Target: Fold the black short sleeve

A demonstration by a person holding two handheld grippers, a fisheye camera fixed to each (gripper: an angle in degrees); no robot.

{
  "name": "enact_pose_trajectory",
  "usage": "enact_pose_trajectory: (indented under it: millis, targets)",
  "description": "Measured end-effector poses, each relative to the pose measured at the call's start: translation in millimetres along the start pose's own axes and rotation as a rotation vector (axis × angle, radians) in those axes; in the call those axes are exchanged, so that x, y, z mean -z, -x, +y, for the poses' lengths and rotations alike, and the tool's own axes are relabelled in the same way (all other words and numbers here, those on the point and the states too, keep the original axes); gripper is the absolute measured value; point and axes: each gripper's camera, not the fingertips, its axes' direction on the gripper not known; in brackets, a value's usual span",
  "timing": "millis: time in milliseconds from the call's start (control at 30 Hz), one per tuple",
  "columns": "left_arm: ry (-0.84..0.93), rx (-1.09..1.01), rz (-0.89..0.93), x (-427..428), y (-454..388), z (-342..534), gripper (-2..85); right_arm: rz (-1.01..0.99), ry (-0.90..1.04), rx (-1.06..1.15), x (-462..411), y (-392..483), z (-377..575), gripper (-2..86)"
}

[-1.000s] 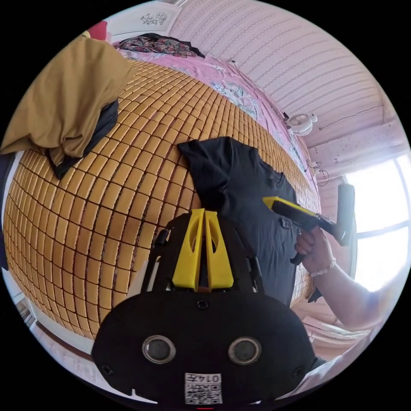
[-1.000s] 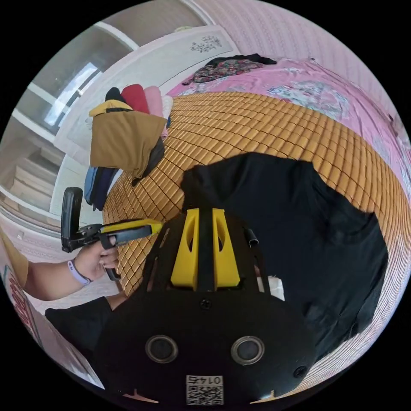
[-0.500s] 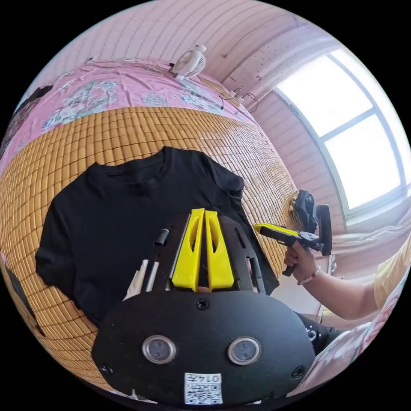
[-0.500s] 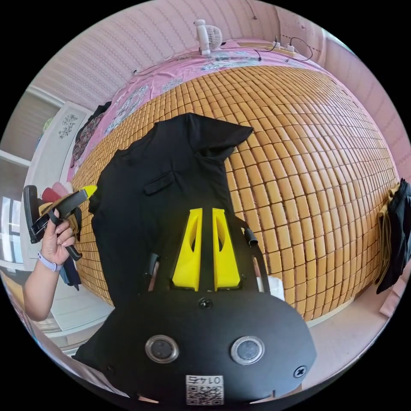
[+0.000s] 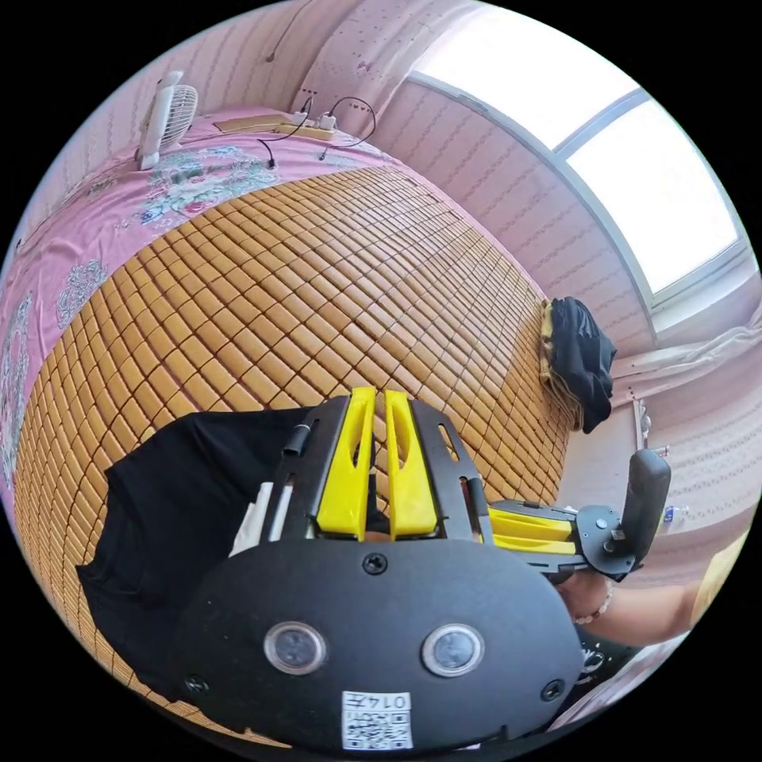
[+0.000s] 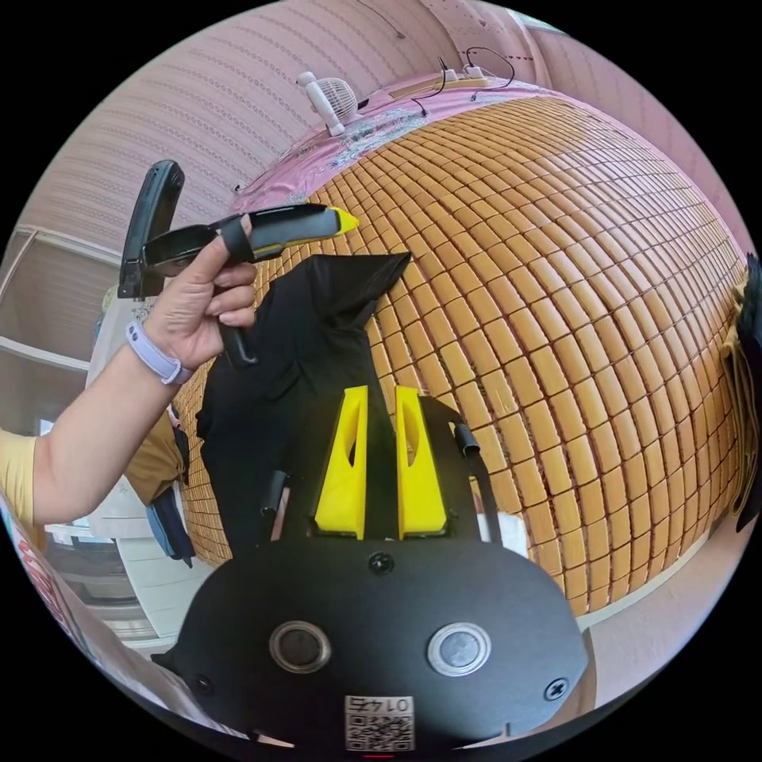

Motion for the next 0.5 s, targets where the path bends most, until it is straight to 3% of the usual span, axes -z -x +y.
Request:
enact_pose_trajectory:
  millis: [200, 500]
  targets:
    - [0.179, -0.006, -0.080, -49.8, 2.1, -15.1, 5.2, -0.079, -0.045, -0.023, 8.4, -8.9, -28.3, 6.9]
    - [0.046, 0.096, 0.027, -34.5, 37.9, -10.4, -0.9, -0.003, 0.057, -0.020, -1.9, -2.3, -58.7, 3.9]
